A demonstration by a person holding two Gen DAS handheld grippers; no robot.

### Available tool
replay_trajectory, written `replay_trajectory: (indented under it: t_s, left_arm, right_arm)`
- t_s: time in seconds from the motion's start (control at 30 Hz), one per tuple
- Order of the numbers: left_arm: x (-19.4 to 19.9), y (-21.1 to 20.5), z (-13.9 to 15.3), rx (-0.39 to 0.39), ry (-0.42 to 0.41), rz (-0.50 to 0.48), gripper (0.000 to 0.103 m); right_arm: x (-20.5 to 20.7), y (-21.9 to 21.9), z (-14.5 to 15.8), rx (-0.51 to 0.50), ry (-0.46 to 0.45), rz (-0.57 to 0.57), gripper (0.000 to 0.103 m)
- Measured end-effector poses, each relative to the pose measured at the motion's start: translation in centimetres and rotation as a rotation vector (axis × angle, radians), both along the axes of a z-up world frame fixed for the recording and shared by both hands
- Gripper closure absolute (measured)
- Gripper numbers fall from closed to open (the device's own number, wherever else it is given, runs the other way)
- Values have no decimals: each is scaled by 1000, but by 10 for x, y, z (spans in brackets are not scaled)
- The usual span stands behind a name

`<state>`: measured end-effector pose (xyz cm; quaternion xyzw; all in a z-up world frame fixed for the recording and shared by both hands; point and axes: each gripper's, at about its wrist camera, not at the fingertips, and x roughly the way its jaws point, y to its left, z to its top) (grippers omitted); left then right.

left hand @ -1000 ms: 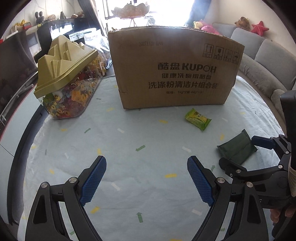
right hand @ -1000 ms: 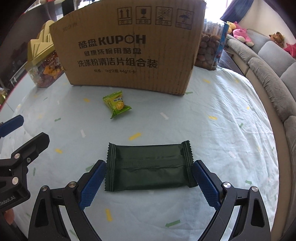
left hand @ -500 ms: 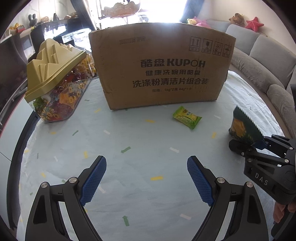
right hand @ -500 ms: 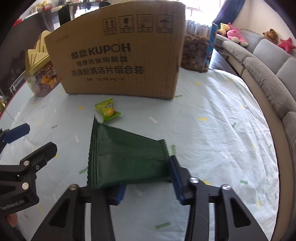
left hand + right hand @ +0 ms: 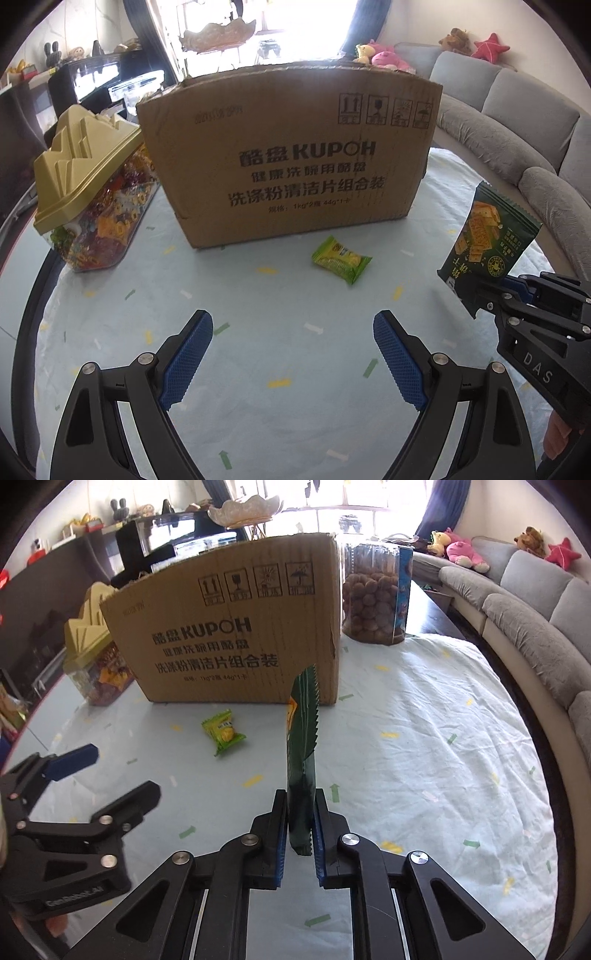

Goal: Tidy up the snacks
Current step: 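Grasp the dark green pack with the right tool while the left tool grasps the yellow-green candy, then carry both snacks over the cardboard box and open both tools to drop them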

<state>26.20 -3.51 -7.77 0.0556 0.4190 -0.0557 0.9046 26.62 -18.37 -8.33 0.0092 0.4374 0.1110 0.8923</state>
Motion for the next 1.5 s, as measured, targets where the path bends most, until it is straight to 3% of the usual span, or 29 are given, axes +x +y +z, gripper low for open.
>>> replay_trajectory:
  t_s: [0.13, 0.4, 0.67, 0.9, 1.07, 1.5]
  left_arm:
    - [11, -4, 2, -15, -8, -36, 13]
    - [43, -10, -12, -86, 41, 10, 17]
    - [57, -24, -26, -106, 79, 102, 36]
    - [69, -43, -30, -86, 83, 142, 42]
    - [72, -57, -37, -55, 97, 141, 71]
    - [62, -33, -28, -77, 75, 108, 76]
  right_arm:
    - [2, 0, 4, 7, -22, -9, 90]
    - [14, -5, 6, 35, -74, -93, 90]
    - [25, -19, 5, 103, -115, -124, 90]
    - [27, -30, 0, 123, -145, -136, 90]
    - [27, -32, -6, 169, -121, -99, 89]
    - [30, -28, -15, 196, -82, -81, 89]
